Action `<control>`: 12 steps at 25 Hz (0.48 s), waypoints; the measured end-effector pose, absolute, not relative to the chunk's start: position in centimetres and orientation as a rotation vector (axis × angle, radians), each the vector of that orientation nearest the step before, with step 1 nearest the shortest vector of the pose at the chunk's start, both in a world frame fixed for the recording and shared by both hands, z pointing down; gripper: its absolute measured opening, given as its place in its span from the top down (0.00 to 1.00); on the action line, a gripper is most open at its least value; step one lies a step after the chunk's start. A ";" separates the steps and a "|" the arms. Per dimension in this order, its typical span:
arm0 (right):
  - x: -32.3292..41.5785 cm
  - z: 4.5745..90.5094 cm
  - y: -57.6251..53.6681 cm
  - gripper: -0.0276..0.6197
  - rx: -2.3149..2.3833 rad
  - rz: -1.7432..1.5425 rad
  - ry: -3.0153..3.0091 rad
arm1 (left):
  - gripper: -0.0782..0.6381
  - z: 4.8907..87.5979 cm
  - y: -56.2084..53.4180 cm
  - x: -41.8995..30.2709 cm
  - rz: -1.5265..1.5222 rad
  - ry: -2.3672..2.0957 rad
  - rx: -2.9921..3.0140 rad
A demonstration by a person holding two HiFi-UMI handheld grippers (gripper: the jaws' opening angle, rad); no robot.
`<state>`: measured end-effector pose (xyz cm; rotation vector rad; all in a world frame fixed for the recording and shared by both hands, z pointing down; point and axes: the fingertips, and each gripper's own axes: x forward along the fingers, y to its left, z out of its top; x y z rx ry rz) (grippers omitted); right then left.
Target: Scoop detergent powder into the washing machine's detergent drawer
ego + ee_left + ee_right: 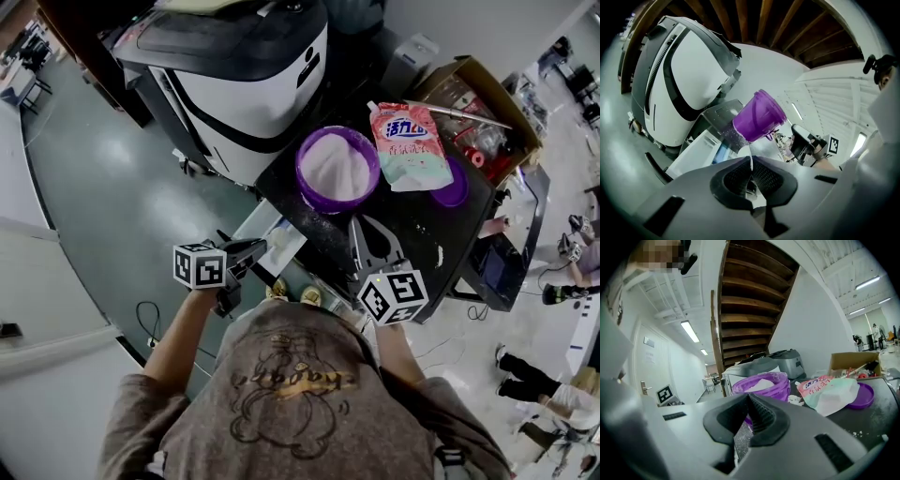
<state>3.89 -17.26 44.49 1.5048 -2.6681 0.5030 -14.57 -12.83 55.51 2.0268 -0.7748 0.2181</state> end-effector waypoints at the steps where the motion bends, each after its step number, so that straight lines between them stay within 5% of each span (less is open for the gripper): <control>1: 3.9 44.5 -17.2 0.95 1.506 0.504 -2.668 | 0.86 55.7 -12.7 -14.4 0.253 -0.778 2.034; 12: 4.6 44.9 -16.9 0.95 1.528 0.517 -2.650 | 0.86 58.2 -11.9 -12.9 0.607 -0.820 2.177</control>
